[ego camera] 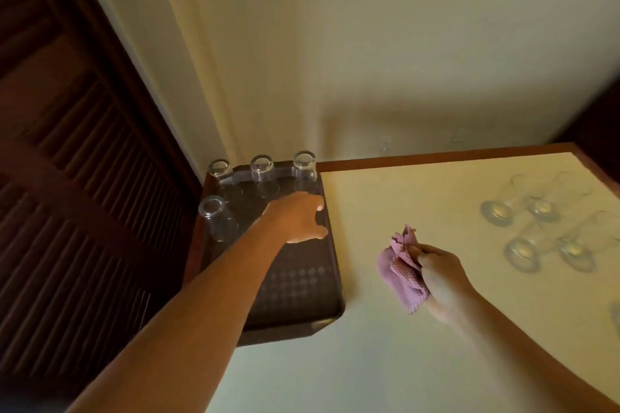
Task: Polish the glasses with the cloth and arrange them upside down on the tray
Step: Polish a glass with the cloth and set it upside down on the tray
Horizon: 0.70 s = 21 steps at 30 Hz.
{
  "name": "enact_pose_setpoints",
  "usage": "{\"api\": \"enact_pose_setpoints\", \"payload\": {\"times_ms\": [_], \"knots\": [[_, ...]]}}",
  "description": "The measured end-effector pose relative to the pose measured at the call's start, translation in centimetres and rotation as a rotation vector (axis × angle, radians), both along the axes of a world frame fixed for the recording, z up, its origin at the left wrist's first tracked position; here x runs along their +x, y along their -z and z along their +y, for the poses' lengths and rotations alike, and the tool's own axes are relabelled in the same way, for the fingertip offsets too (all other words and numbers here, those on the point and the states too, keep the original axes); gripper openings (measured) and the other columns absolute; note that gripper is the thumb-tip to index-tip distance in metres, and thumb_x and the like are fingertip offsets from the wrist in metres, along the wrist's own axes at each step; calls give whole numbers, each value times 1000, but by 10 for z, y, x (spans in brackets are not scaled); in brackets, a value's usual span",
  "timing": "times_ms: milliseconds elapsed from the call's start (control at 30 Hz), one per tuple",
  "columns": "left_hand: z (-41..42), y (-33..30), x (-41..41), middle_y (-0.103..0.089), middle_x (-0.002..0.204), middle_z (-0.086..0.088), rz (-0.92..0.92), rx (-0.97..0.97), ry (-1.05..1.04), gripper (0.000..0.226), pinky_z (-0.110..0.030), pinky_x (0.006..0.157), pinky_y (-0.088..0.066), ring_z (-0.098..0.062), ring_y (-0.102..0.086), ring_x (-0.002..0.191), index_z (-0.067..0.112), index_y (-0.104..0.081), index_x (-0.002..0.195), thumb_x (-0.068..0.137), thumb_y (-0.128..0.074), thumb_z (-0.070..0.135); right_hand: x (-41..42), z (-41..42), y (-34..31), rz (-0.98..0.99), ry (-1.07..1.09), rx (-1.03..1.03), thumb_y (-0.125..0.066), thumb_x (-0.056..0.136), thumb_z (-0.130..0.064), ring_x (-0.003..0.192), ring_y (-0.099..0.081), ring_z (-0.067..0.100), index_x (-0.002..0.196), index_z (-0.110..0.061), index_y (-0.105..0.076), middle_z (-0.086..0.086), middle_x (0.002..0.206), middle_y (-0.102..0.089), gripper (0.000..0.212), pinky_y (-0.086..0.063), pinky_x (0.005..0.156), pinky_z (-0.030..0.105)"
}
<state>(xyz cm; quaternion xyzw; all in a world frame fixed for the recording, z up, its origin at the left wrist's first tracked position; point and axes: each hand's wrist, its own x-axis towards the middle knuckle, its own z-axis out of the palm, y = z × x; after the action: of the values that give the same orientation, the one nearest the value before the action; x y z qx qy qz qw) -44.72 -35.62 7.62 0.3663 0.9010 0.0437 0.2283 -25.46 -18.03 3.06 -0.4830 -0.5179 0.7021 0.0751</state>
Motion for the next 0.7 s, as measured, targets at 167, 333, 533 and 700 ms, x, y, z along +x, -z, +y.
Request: {"api": "enact_pose_setpoints", "payload": {"times_ms": [167,333,533,700], "knots": [[98,22,89,-66,132,0,-277,235,15,45,-35,96,-51,-17,-60,110,25,-61,136,96,-70,46,68,71,15,-23,85,-6,-55,99,-1,81,-65,33,105,8,-72,22,93,-74,20,-50,76,36],[228,52,190,-59,136,-5,-482,364,-16,61,-30,96,-47,-16,-56,110,24,-52,146,93,-77,42,165,162,25,-39,179,9,-53,100,0,77,-62,31,98,4,-73,18,86,-72,21,-53,58,24],[352,91,235,-49,144,4,-542,718,-324,94,-34,104,-47,-20,-51,128,25,-37,156,79,-92,29,228,250,39,-21,191,-43,-50,105,-13,51,-63,8,111,-5,-75,12,90,-74,26,-45,44,15],[395,126,247,-57,134,8,-513,797,-437,73,-30,102,-43,-17,-53,130,26,-47,147,86,-86,32,233,278,27,97,149,-39,-43,108,-15,73,-59,21,113,-3,-72,12,90,-66,31,-45,55,21]]}}
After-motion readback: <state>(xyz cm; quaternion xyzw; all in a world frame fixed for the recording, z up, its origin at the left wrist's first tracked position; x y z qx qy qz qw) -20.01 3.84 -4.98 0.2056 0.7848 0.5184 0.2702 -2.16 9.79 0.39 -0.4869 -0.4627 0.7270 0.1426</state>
